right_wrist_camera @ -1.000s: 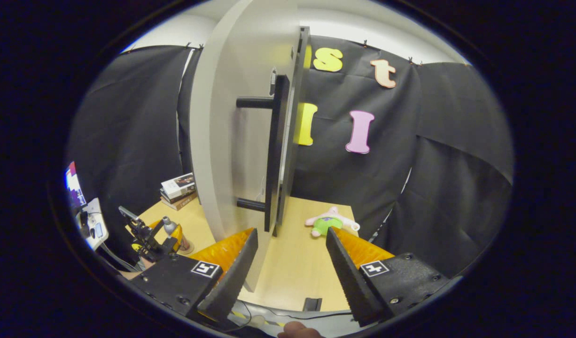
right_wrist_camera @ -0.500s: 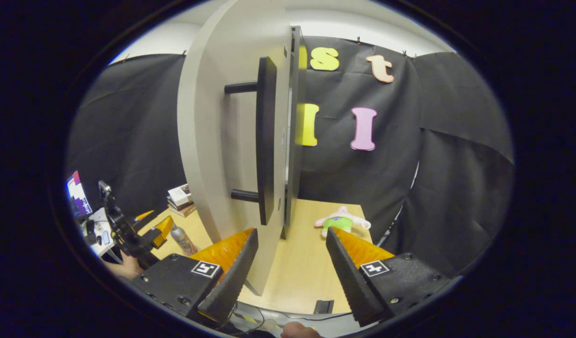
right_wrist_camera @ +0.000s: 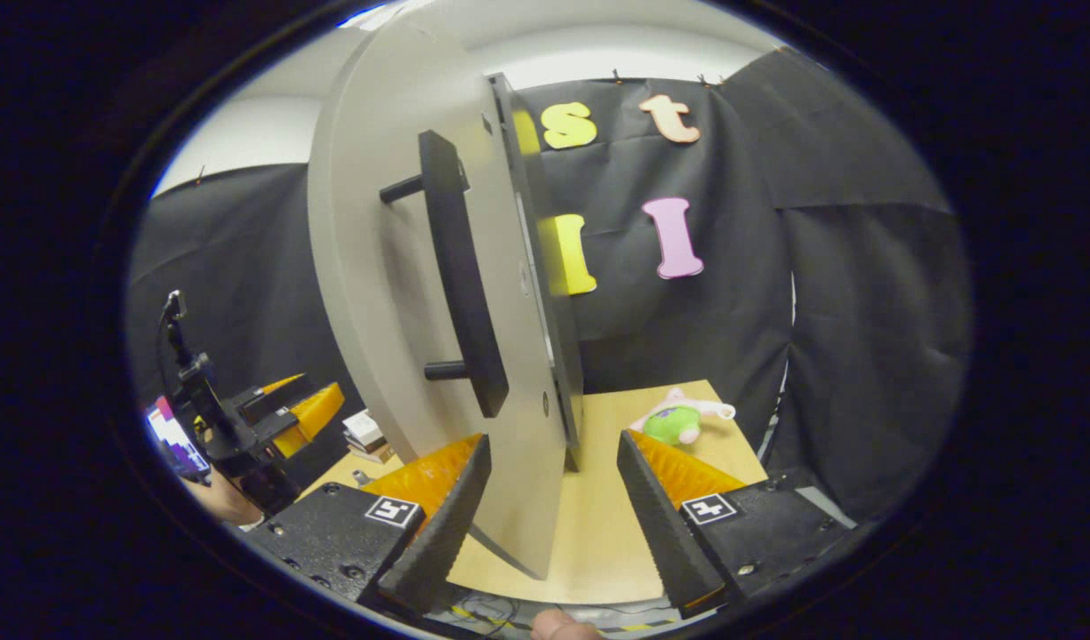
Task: Open the cabinet door with the right hand, grasp the bottle in the cabinet with the left hand and place it on the coaster, then close the cabinet door with the right hand.
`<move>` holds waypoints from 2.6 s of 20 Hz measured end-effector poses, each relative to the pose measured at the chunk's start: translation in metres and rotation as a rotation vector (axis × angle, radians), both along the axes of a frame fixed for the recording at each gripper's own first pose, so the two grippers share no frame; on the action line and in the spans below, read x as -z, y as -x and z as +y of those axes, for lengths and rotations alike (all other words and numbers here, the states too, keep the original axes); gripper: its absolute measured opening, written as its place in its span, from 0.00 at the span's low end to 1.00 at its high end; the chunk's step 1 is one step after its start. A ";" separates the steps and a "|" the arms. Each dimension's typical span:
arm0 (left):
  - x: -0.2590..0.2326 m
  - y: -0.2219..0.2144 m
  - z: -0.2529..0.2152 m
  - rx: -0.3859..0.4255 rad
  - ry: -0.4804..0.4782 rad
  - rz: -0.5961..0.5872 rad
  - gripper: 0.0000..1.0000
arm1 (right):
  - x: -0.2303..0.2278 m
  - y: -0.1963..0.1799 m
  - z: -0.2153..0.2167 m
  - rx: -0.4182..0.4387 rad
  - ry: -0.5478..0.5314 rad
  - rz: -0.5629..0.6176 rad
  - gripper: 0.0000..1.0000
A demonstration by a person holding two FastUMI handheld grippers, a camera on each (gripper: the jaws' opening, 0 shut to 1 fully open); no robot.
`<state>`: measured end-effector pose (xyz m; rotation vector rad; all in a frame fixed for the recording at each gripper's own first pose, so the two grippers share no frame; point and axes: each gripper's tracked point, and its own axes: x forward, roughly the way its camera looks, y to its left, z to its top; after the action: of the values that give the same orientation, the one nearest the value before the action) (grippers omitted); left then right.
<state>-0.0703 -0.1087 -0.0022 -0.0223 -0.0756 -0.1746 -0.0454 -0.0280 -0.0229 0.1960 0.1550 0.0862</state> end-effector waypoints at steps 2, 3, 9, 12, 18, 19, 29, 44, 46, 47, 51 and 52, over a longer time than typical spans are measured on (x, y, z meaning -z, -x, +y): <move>-0.005 -0.004 -0.009 0.038 0.006 -0.001 0.96 | 0.001 -0.003 0.006 0.002 -0.025 0.006 0.93; -0.010 -0.004 -0.008 0.051 0.013 -0.010 1.00 | 0.000 -0.005 0.010 -0.001 -0.024 0.008 0.93; -0.006 -0.007 0.015 0.056 0.048 -0.003 0.96 | 0.007 -0.011 0.064 -0.053 -0.108 0.033 0.93; 0.005 -0.009 0.026 0.056 0.060 0.029 0.96 | -0.008 -0.027 0.083 -0.077 -0.188 0.016 0.93; 0.015 -0.011 0.047 0.025 0.049 0.045 0.96 | -0.017 -0.040 0.117 -0.147 -0.073 -0.029 0.95; 0.018 -0.012 0.050 0.015 0.052 0.053 0.96 | -0.015 -0.042 0.123 -0.159 -0.052 -0.026 0.95; 0.023 -0.005 0.094 -0.044 0.059 0.070 0.96 | -0.014 -0.056 0.157 -0.089 0.037 -0.077 0.95; 0.045 0.011 0.164 -0.075 0.121 0.096 0.96 | -0.012 -0.095 0.215 -0.138 -0.051 -0.011 0.96; 0.051 0.013 0.171 -0.082 0.129 0.106 0.96 | -0.015 -0.109 0.224 -0.152 -0.047 -0.018 0.96; 0.055 0.014 0.175 -0.086 0.133 0.114 0.97 | -0.016 -0.116 0.227 -0.154 -0.035 -0.023 0.96; 0.062 0.018 0.192 -0.124 0.143 0.128 0.97 | -0.012 -0.147 0.242 -0.177 -0.028 -0.001 0.98; 0.061 0.020 0.194 -0.131 0.144 0.128 0.97 | -0.013 -0.152 0.244 -0.180 -0.044 0.005 0.98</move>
<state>-0.0898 0.0850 -0.0632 -0.1714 0.0378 -0.0364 0.1070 0.2162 -0.0098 0.2259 0.1757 0.2687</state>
